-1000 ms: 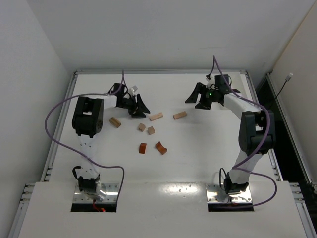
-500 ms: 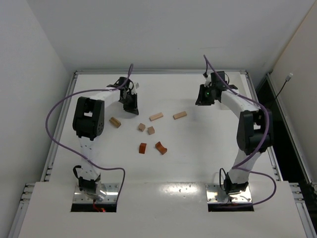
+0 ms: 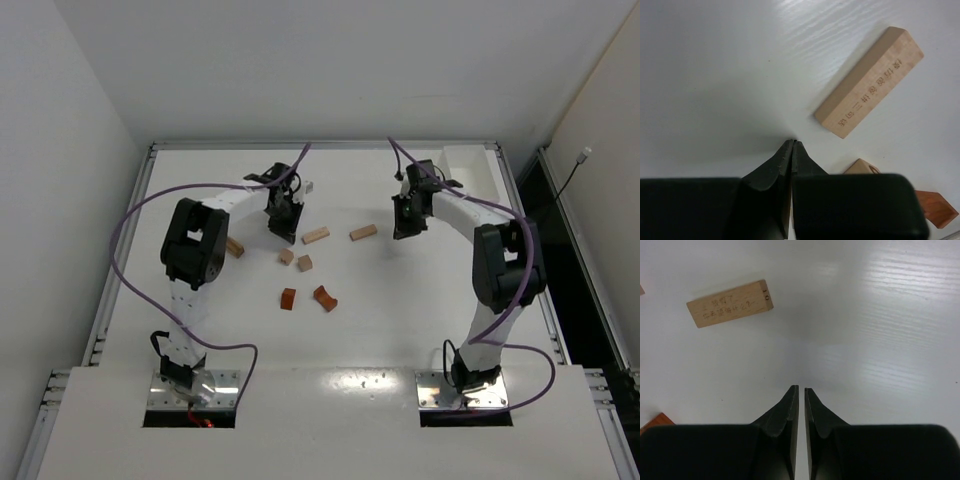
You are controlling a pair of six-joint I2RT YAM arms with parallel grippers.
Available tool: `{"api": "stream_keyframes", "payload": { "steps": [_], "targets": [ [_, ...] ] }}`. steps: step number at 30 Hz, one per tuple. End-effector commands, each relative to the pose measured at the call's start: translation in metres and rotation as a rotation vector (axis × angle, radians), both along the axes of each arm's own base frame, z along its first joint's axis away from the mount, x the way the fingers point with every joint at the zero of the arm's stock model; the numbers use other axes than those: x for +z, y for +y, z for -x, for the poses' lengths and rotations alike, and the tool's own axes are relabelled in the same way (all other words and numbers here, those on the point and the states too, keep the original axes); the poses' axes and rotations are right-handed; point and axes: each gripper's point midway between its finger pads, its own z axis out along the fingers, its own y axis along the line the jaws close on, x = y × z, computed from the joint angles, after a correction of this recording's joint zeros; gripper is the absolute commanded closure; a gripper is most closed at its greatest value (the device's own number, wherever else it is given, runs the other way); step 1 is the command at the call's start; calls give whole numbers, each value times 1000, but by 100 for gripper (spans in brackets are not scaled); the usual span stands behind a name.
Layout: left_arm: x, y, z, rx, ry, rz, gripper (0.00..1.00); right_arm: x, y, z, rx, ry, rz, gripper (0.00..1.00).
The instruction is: Build the wood block tower
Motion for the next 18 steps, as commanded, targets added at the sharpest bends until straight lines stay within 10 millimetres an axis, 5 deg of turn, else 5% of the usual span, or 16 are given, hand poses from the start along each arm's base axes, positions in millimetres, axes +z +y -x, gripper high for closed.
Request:
{"api": "stream_keyframes", "payload": {
  "steps": [1,8,18],
  "targets": [
    [21,-19,2,-55,-44,21,100,-5,0,9,-73,53,-15,92],
    [4,-41,-16,-61,-34,67,100,-22,12,-2,-172,90,-56,67],
    [-9,-57,-36,-66,-18,100,100,-15,26,-45,-198,11,-70,61]
  ]
}}
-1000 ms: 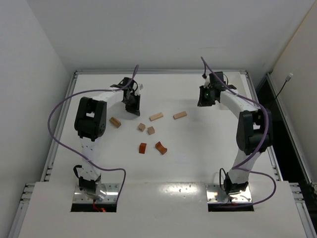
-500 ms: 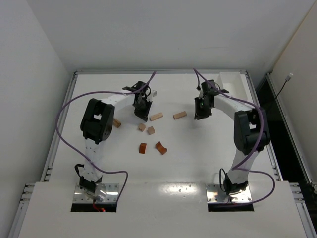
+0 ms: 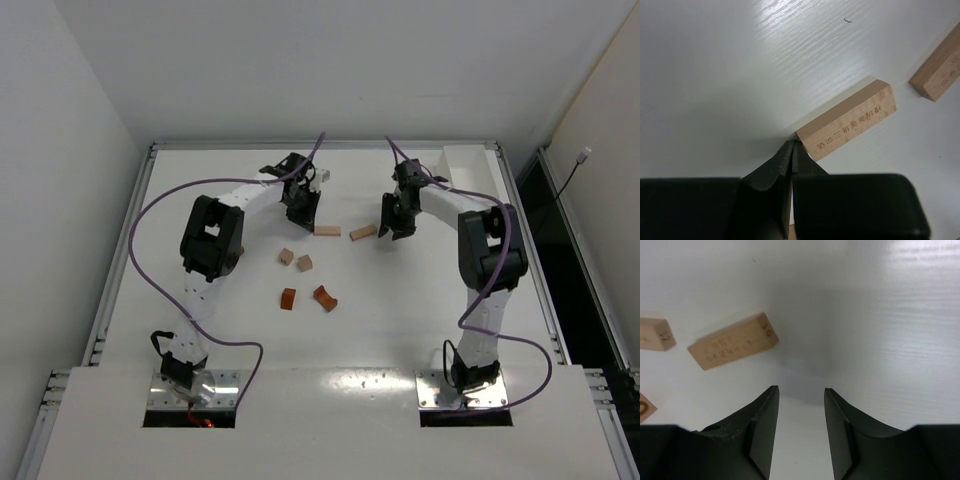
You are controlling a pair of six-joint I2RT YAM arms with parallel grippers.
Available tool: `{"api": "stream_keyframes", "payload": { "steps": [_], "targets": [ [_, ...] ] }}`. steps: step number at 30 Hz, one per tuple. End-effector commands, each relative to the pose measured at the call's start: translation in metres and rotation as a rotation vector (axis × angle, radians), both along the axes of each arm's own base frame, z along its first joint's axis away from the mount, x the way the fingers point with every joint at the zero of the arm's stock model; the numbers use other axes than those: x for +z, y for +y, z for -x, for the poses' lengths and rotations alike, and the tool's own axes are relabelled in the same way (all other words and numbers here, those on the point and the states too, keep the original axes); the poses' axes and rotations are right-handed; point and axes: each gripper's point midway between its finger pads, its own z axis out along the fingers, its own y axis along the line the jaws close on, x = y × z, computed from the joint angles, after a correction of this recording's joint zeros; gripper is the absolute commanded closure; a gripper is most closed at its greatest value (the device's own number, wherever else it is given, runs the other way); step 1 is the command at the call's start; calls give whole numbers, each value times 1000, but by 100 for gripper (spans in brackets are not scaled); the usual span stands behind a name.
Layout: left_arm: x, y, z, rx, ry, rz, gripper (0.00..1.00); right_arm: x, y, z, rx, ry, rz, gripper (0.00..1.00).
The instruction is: Build the wood block tower
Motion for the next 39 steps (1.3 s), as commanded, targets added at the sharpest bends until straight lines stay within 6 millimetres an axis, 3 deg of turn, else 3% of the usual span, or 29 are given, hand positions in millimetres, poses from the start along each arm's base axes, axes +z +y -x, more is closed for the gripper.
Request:
{"api": "stream_keyframes", "payload": {
  "steps": [1,6,8,10,12,14,17,24,29,32,35,36,39],
  "targets": [
    [-12,-5,2,-10,30,4,100,17,8,-37,-41,-103,-13,61],
    [-17,-12,6,-30,56,43,93,18,18,-60,-32,-142,-23,61],
    [-13,-18,3,-31,57,71,89,10,18,-63,-32,-130,-20,61],
    [-8,-23,2,-34,59,97,86,15,27,-70,-17,-151,-36,61],
    [-7,-26,4,-42,66,113,82,5,35,-67,9,-133,-40,61],
    [-5,-29,6,-63,71,132,74,6,47,-68,35,-141,-56,58],
    [-4,-31,8,-71,78,147,71,6,54,-66,50,-138,-66,57],
    [22,-18,-3,-63,-48,90,63,29,62,-53,100,-166,-152,43],
    [25,-12,-2,-62,-64,37,63,34,70,-43,131,-171,-212,42],
    [37,-18,3,-83,-59,79,63,38,79,-42,152,-179,-235,42],
    [54,-18,11,-106,-68,100,63,54,75,-54,137,-227,-209,42],
    [50,-14,19,-105,-44,90,63,51,64,-57,106,-227,-171,42],
    [48,-13,35,-134,-25,83,76,61,54,-60,109,-265,-115,43]
  ]
}}
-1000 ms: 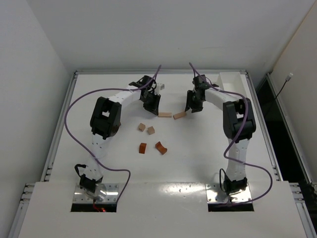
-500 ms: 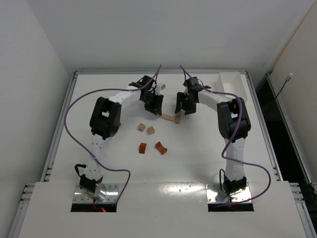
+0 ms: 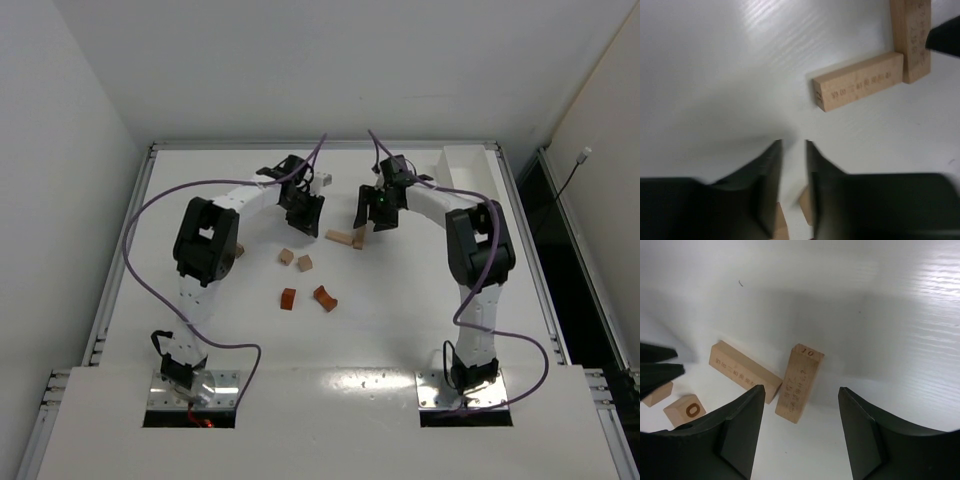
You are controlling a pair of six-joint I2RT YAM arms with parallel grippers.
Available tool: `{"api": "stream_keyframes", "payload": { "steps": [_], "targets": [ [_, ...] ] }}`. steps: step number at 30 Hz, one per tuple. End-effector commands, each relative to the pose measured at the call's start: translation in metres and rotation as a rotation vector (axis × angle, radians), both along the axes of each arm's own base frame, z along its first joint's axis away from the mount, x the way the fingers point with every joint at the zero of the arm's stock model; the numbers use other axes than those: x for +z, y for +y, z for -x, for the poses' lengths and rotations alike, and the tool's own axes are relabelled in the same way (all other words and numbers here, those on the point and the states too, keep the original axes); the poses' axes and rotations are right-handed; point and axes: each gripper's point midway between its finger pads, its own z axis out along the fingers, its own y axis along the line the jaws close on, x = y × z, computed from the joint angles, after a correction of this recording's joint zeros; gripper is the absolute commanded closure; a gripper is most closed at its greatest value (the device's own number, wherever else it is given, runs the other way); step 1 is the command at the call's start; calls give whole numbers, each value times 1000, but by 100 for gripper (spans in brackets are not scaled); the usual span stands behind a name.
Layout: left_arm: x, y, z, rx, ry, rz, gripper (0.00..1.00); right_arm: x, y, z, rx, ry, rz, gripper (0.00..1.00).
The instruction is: Build the wood block tower
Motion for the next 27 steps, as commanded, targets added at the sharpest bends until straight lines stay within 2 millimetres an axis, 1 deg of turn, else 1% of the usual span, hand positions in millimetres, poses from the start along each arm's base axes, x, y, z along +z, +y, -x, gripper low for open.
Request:
{"api": "stream_keyframes", "payload": {
  "steps": [1,2,3,4,5,6,8,9,10,11,12,13,14,15,16,17,18,19,20,21,22,23,24,25,27],
  "targets": [
    [31,-8,19,-66,-31,25,88,49,-10,-26,-23,-158,36,43],
    [28,-7,21,-74,-26,19,93,48,-12,-27,-23,-164,51,43],
    [28,-10,27,-86,-23,18,97,52,-13,-28,-29,-175,56,43],
    [25,-9,33,-98,-5,15,100,52,-15,-29,-34,-177,65,43],
    [26,-14,37,-113,0,24,100,52,-17,-30,-39,-179,73,43],
    [23,-13,39,-113,8,20,100,53,-21,-34,-51,-190,70,43],
    [24,-24,43,-138,1,36,100,54,-20,-36,-51,-199,68,43],
    [22,-23,45,-138,9,32,100,54,-25,-37,-60,-199,68,43],
    [23,-29,47,-153,4,46,100,54,-25,-37,-61,-199,68,43],
    [17,-29,48,-153,16,40,100,59,-30,-39,-72,-207,67,43],
    [20,-35,47,-164,-2,48,100,59,-30,-40,-72,-207,67,43],
    [18,-37,45,-157,3,50,100,58,-37,-42,-91,-210,80,42],
    [14,-37,45,-156,11,46,100,64,-43,-44,-110,-224,106,42],
    [10,-39,41,-156,7,48,100,63,-45,-42,-115,-213,118,42],
    [12,-43,35,-148,0,55,100,63,-52,-42,-130,-214,128,42],
    [10,-44,33,-148,2,55,100,63,-52,-42,-123,-217,133,42],
    [1,-45,32,-138,21,50,100,61,-54,-34,-121,-198,138,42],
    [2,-46,26,-133,9,44,100,57,-59,-33,-131,-188,142,42],
    [0,-47,24,-133,8,44,100,62,-61,-34,-137,-200,146,42],
    [-1,-49,21,-133,7,45,100,52,-67,-26,-143,-166,157,42],
    [-8,-51,19,-123,21,43,100,53,-67,-23,-143,-167,156,42],
    [-10,-51,15,-119,14,36,100,58,-67,-24,-144,-177,154,42],
    [-7,-54,10,-119,3,41,100,54,-68,-20,-143,-165,157,42],
    [-8,-56,6,-119,0,42,100,51,-67,-17,-135,-154,149,42],
    [-14,-57,3,-107,16,29,100,54,-67,-15,-135,-153,149,42]
  ]
}}
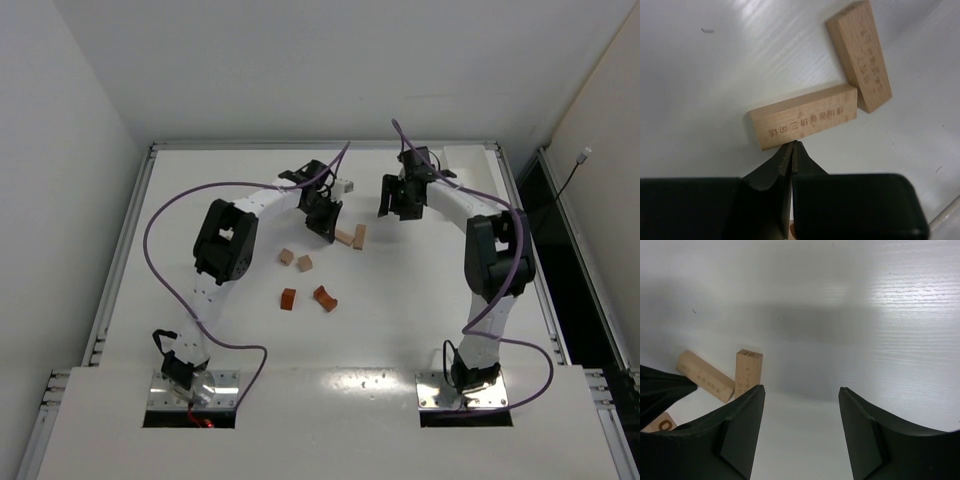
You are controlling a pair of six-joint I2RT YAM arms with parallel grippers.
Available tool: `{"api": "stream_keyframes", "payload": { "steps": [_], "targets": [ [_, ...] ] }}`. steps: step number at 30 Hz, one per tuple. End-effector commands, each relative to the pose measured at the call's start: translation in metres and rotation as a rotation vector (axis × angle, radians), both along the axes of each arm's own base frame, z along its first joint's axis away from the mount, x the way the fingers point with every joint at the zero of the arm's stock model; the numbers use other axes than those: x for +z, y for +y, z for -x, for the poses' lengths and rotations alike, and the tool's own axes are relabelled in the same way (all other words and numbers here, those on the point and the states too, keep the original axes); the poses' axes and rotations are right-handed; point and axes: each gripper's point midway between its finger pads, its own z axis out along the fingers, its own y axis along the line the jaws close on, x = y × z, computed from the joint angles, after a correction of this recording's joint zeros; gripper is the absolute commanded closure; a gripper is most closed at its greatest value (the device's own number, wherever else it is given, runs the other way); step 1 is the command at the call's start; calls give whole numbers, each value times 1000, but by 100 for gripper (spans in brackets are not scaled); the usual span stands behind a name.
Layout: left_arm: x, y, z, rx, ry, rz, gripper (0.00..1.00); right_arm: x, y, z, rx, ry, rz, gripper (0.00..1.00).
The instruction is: Build the wood block tower
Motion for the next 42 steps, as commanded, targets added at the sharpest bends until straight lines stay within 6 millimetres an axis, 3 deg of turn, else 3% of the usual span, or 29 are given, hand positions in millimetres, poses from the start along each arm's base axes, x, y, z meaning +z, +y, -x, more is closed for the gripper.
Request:
{"api": "stream_keyframes", "payload": {
  "steps": [1,14,21,24,25,29,34,42],
  "targets": [
    [0,-7,-13,11,-19,-3,100,19,-6,1,-5,-35,6,42],
    [0,-1,-57,119,-150,-83,100,-11,-3,38,0,85,-6,42],
    [4,-10,-65,128,-156,-50,100,-17,11,31,2,97,-36,42],
    [0,-9,-60,122,-135,-54,85,-18,23,25,4,96,-47,42],
    [1,-7,-56,122,-125,-61,76,-24,28,24,13,106,-44,42],
    [14,0,-53,145,-142,-76,59,-31,34,18,-5,123,-25,42],
    [30,11,-58,190,-162,-62,53,-40,29,15,-35,137,52,42],
    [30,30,-62,235,-156,-81,53,-55,31,12,-35,166,81,42]
  ]
}}
